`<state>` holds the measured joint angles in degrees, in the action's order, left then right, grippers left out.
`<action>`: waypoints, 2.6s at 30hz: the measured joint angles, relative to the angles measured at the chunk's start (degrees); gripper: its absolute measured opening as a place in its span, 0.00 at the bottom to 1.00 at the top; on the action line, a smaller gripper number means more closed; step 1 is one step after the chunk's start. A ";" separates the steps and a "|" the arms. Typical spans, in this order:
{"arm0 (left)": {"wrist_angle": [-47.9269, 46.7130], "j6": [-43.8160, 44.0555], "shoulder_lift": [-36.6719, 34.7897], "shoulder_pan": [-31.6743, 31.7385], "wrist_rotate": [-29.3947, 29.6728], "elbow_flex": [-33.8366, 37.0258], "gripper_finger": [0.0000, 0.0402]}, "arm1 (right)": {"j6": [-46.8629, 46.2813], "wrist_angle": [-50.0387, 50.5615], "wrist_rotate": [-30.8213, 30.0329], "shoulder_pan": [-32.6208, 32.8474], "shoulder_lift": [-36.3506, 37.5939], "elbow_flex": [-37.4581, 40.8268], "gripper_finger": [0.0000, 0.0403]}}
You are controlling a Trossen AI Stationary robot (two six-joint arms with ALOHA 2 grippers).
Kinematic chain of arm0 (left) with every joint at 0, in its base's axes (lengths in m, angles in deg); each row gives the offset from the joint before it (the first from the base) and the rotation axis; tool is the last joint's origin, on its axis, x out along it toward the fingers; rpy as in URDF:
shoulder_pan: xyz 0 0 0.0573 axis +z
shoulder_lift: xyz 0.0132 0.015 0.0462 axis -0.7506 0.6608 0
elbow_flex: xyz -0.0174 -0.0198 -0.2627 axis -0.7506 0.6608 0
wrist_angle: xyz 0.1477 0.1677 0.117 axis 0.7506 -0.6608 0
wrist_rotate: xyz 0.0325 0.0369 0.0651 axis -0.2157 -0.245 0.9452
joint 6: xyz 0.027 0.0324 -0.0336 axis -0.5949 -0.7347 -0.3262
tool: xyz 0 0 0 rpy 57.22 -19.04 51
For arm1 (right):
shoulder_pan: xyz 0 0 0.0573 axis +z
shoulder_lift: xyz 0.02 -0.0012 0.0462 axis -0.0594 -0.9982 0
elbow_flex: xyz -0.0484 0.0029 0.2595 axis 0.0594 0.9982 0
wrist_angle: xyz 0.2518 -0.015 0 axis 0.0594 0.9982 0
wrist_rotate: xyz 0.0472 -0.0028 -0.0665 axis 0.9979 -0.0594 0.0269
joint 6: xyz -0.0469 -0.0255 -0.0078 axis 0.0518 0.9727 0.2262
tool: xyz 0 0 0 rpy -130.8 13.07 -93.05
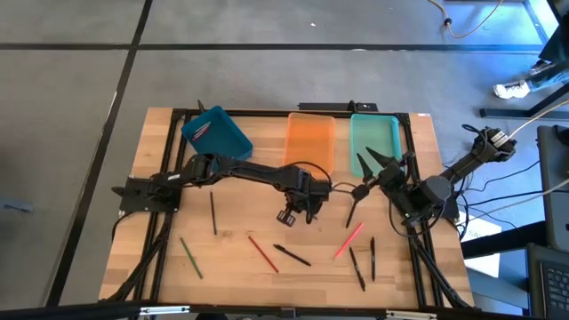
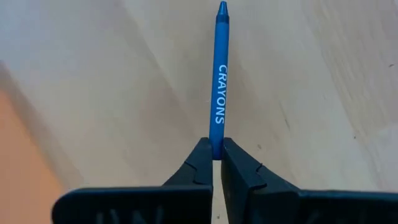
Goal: Sort crayons/erasers/pens/pencils in bins
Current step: Put the blue crayon into the blue bin, then put the green colored pencil into the orange bin
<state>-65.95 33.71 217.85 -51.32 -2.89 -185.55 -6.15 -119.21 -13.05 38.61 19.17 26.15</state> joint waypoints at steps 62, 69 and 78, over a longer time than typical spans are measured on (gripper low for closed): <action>22.03 19.89 -58.13 55.32 20.59 74.34 0.01 | 0.00 -2.37 0.02 0.45 0.04 0.00 0.34; 23.87 20.21 -53.08 55.98 19.33 74.34 0.10 | 0.05 -2.37 0.02 0.26 0.04 -0.01 0.34; 25.65 21.18 -50.79 55.98 21.52 74.34 0.24 | 0.36 -2.35 0.02 0.26 0.04 0.00 0.34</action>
<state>-40.31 54.88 167.07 4.66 18.63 -111.22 -5.79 -121.56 -13.03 38.87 19.21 26.15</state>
